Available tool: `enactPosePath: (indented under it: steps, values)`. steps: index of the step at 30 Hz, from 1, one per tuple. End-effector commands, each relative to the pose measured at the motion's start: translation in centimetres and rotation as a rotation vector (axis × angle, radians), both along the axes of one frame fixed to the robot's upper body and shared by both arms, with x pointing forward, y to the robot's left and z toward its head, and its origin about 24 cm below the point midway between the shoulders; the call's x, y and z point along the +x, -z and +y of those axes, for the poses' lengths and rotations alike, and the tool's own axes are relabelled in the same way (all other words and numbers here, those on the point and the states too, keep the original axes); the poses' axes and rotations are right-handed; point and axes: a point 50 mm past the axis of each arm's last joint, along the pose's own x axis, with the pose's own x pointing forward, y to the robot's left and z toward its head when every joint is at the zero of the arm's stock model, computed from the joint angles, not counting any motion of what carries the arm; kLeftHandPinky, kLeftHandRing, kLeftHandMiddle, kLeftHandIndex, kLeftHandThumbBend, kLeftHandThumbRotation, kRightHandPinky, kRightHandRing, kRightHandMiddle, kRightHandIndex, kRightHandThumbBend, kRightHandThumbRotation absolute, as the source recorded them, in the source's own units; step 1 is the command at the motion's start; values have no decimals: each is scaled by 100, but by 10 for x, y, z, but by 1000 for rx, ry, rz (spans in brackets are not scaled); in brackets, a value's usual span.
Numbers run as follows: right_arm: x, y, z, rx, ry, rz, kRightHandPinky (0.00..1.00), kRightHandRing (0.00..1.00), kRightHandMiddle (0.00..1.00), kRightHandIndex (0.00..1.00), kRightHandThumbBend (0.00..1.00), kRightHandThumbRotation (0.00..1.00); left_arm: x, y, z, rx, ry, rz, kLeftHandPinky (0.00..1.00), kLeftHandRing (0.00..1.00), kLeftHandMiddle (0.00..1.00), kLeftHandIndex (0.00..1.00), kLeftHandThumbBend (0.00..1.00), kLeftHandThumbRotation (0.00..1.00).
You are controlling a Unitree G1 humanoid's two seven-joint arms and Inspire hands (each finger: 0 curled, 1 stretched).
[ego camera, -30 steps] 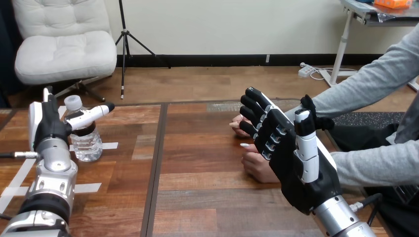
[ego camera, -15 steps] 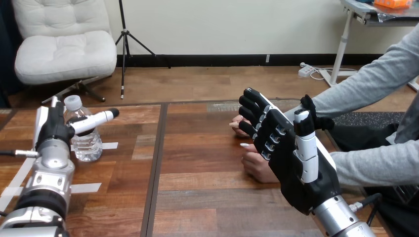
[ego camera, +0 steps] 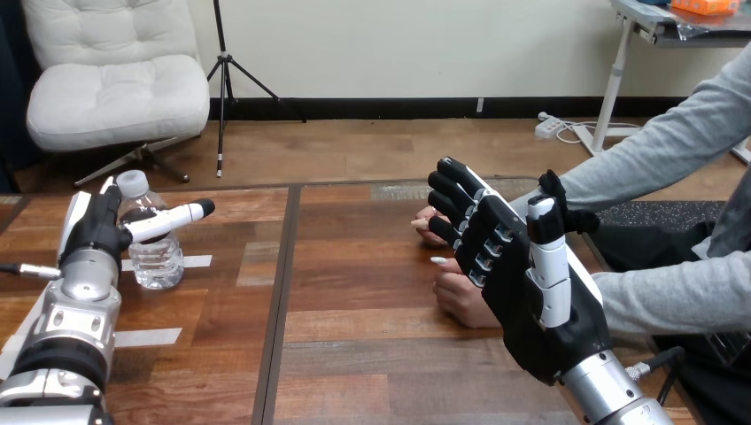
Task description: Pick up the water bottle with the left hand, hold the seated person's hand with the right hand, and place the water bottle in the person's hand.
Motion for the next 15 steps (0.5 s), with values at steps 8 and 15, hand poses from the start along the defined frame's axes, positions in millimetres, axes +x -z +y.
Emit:
enactPosePath:
  steps: [8, 15]
  values:
    - [4, -22, 4, 27, -10, -100, 100, 99, 96, 94, 87, 100, 22, -45, 2, 70, 24, -73, 100, 100, 100, 98, 89, 33]
    - [4, -22, 4, 29, -11, -101, 100, 99, 97, 94, 87, 100, 24, -46, 1, 71, 9, -50, 99, 99, 100, 98, 88, 32]
